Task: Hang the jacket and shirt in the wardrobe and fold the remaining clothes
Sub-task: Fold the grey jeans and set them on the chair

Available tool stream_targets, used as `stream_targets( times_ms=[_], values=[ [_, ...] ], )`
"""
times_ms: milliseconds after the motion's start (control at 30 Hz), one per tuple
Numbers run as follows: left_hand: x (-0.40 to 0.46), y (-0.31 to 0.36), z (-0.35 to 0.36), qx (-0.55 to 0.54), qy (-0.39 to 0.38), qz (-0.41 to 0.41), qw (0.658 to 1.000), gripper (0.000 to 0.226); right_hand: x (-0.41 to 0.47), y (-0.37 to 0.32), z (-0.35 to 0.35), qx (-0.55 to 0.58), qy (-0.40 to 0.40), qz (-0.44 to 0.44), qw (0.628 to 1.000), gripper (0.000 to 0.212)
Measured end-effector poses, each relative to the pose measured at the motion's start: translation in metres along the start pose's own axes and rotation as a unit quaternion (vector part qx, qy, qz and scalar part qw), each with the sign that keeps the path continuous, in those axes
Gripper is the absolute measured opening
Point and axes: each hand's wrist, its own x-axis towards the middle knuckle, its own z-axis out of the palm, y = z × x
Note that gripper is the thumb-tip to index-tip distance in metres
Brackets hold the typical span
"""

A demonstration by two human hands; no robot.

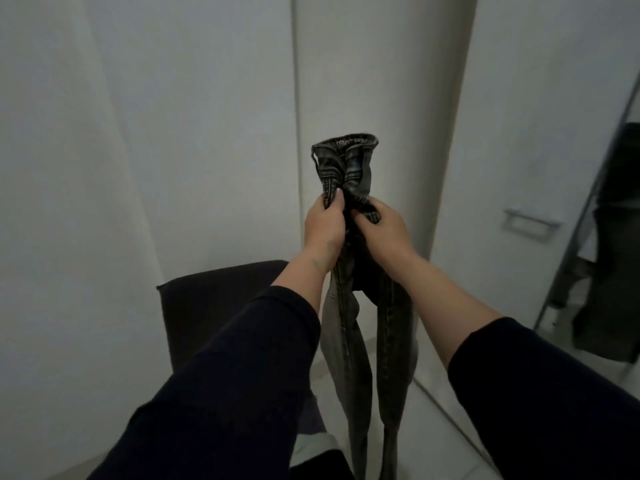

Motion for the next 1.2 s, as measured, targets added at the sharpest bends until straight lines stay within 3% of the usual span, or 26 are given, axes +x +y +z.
stream_targets(
  times_ms=[167,300,400,467,567,633,700,733,800,933,1000,1100,1200],
  values=[
    [-0.013,0.016,0.044,-0.016,-0.099,0.023,0.995,0.056,-0.011,-0.006,-0.047,-0.026,-0.036,0.022,0.999,0.024],
    [-0.018,0.027,0.077,0.038,-0.084,0.039,0.995,0.021,-0.018,0.003,-0.092,-0.027,-0.089,0.02,0.995,0.028],
    [-0.023,0.033,0.104,0.021,-0.085,0.029,0.996,0.017,-0.017,0.008,-0.129,0.028,-0.134,0.056,0.989,0.053],
    [-0.022,0.037,0.121,-0.013,-0.082,0.02,0.996,0.016,-0.014,0.007,-0.153,0.056,-0.142,0.106,0.983,0.058],
    [-0.023,0.047,0.142,-0.072,-0.072,0.009,0.995,0.021,-0.005,0.016,-0.195,0.074,-0.011,0.124,0.989,0.055],
    [-0.026,0.056,0.153,-0.114,-0.073,-0.004,0.991,0.032,0.001,0.028,-0.224,0.019,0.08,0.116,0.99,0.077],
    [-0.03,0.064,0.162,-0.131,-0.076,-0.007,0.988,0.037,0.003,0.039,-0.246,0.037,0.084,0.132,0.987,0.108],
    [-0.032,0.067,0.164,-0.137,-0.075,-0.005,0.988,0.038,0.005,0.043,-0.254,0.077,0.072,0.131,0.986,0.113],
    [-0.036,0.068,0.164,-0.144,-0.063,-0.007,0.988,0.037,0.006,0.04,-0.266,0.148,0.04,0.128,0.98,0.099],
    [-0.041,0.061,0.15,-0.14,-0.019,-0.004,0.99,0.037,0.004,0.029,-0.272,0.178,0.012,0.1,0.979,0.039],
    [-0.043,0.059,0.14,-0.126,-0.001,0.013,0.992,0.035,0.003,0.022,-0.263,0.2,0.022,0.079,0.976,0.02],
    [-0.049,0.066,0.125,-0.11,0.016,0.058,0.992,0.037,0.009,0.009,-0.248,0.245,0.046,0.044,0.967,0.022],
    [-0.053,0.071,0.107,-0.08,0.009,0.1,0.992,0.059,0.018,-0.004,-0.236,0.263,0.054,0.034,0.963,0.025]
  ],
)
